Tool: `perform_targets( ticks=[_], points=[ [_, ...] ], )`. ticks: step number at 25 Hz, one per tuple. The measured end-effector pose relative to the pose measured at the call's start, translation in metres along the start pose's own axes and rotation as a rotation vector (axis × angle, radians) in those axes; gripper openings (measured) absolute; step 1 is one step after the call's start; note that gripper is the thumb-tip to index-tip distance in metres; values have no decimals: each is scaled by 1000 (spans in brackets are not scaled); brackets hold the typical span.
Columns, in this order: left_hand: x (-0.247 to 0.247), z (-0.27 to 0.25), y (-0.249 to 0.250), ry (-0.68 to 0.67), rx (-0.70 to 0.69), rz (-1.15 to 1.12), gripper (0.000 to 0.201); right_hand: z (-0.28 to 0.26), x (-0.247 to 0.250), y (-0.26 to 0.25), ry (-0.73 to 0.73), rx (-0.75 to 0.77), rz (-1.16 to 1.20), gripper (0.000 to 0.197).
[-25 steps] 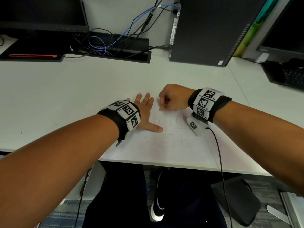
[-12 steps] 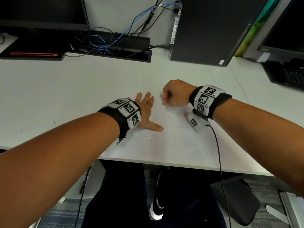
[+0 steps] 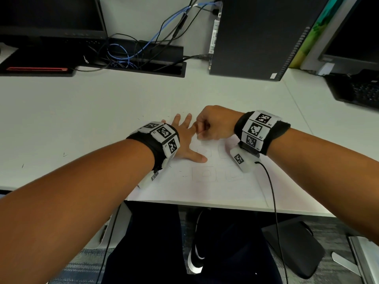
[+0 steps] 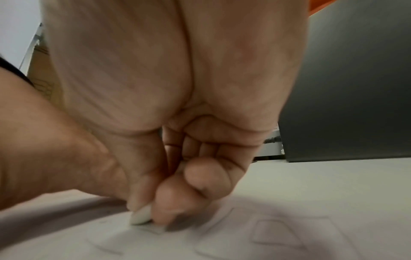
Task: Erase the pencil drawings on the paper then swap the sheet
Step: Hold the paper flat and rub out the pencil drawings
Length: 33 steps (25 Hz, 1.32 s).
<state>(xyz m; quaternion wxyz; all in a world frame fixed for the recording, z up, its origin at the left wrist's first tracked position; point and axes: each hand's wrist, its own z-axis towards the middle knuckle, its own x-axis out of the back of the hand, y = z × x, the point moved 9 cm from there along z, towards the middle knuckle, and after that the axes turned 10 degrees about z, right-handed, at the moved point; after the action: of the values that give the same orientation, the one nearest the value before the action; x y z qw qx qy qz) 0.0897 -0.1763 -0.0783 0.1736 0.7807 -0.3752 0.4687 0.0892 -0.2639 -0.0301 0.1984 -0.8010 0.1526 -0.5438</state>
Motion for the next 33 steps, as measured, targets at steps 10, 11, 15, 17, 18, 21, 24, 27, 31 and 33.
perform_targets(
  ticks=[10,11,15,17,18,21,24,27,31,33],
  points=[
    [-3,3,0,7,-4,13,127,-4,6,2,37,17,-35,10],
    [-2,3,1,4,-4,17,127,-3,15,5,98,7,-43,10],
    [-2,1,0,-2,-2,1,125,-3,5,2,26,20,-28,15],
    [-2,2,0,1,-4,0,125,-4,-6,-3,-46,47,-49,11],
    [-2,2,0,0,-3,7,125,-2,2,0,-1,31,-63,10],
    [-1,1,1,3,2,20,125,1,23,7,119,-27,-60,9],
    [-2,1,0,-1,-2,-6,123,-4,-6,-4,-53,28,-44,11],
    [-2,1,0,-3,0,8,124,-2,3,0,19,30,-64,11],
    [-1,-1,1,-9,1,5,124,1,12,3,80,2,-31,10],
    [0,-1,1,-6,-6,-10,120,-3,-7,-7,-40,39,-19,16]
  ],
)
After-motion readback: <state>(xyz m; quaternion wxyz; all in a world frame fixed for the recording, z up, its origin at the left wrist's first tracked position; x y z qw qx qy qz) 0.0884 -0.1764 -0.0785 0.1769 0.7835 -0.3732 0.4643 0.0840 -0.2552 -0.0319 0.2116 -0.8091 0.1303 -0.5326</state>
